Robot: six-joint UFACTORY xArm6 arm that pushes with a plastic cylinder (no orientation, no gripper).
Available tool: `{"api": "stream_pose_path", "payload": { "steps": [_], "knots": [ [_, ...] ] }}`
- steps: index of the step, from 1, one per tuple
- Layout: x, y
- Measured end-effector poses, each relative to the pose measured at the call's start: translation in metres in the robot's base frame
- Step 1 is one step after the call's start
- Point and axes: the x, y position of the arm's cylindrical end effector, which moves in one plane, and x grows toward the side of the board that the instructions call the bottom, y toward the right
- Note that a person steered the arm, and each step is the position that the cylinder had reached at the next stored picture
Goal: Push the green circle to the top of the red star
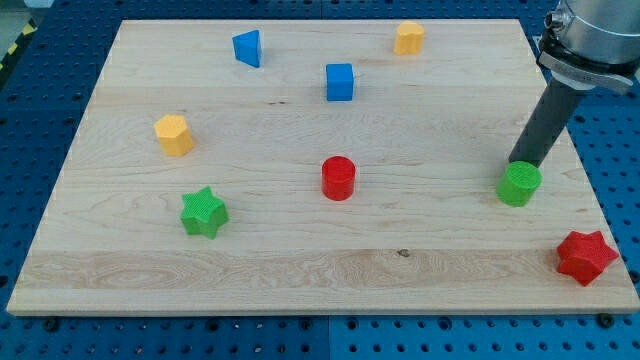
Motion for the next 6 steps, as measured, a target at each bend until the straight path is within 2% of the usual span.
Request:
{"api": "stream_pose_path", "payload": {
  "steps": [2,6],
  "knots": [
    [0.003,-0.047],
    [0.035,-0.009]
  ]
}}
